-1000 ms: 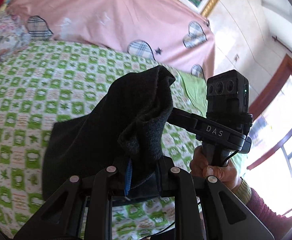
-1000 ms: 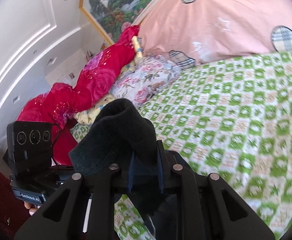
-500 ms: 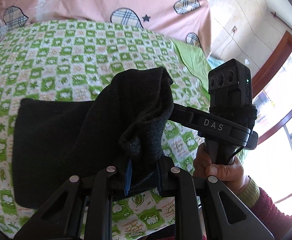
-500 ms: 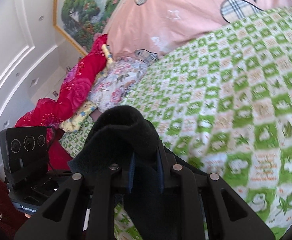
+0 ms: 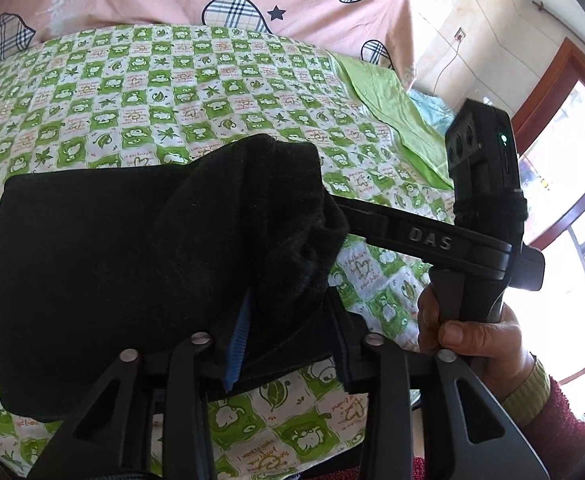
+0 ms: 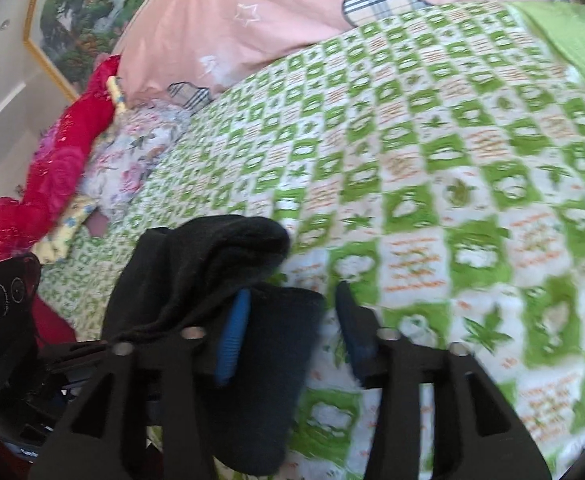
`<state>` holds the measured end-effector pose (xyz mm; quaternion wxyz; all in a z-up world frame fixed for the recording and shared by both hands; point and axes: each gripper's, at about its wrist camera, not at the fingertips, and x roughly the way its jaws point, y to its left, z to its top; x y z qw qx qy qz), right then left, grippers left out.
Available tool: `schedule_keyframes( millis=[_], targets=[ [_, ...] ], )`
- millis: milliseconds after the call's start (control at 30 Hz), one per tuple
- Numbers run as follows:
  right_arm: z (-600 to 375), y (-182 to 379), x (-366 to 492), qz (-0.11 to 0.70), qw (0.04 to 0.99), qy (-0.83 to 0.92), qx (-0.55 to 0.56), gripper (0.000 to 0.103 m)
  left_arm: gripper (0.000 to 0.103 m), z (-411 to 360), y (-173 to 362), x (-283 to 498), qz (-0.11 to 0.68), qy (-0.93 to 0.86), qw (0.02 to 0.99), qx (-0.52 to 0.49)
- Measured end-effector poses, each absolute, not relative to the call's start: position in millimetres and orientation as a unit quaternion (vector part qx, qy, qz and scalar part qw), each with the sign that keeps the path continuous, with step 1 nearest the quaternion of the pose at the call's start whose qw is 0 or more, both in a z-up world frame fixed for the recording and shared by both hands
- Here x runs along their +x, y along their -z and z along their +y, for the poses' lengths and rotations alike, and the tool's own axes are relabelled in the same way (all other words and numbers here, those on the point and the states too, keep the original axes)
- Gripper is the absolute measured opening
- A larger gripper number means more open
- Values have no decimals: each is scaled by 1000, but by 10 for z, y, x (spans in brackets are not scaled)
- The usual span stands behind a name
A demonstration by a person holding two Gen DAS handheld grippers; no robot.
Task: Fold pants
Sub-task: 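Lift the bundle end with both grippers and fold it over the rest, then lower the folded end onto the bundle and open both grippers, then grasp the folded edge of the bundle with both grippers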
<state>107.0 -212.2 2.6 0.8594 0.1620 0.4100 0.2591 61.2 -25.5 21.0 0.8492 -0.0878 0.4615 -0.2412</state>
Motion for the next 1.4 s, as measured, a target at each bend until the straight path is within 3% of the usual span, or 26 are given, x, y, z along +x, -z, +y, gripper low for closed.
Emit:
schedule_keyframes(
  millis=[167, 233, 400, 467, 667, 1033, 1400],
  targets=[
    [-2208, -15, 972, 413, 860, -244, 173, 56, 46, -220, -223, 557, 464, 252, 844, -97],
    [-2226, -34, 938, 413, 862, -236, 176, 57, 54, -209, -235, 524, 465, 256, 842, -96],
    [-2269, -126, 820, 405, 871, -210, 183, 66, 57, -129, -298, 439, 458, 264, 843, -102],
    [-2298, -163, 776, 399, 871, -210, 197, 76, 58, -72, -326, 416, 453, 262, 846, -104],
    [-2215, -289, 719, 390, 872, -212, 207, 84, 61, 144, -420, 384, 441, 249, 853, -124],
    [-1934, -398, 701, 388, 879, -204, 186, 85, 70, 723, -520, 405, 422, 178, 874, -161],
    [-1802, -259, 673, 410, 872, -195, 184, 85, 72, 1200, -292, 601, 448, 109, 870, -172]
  ],
)
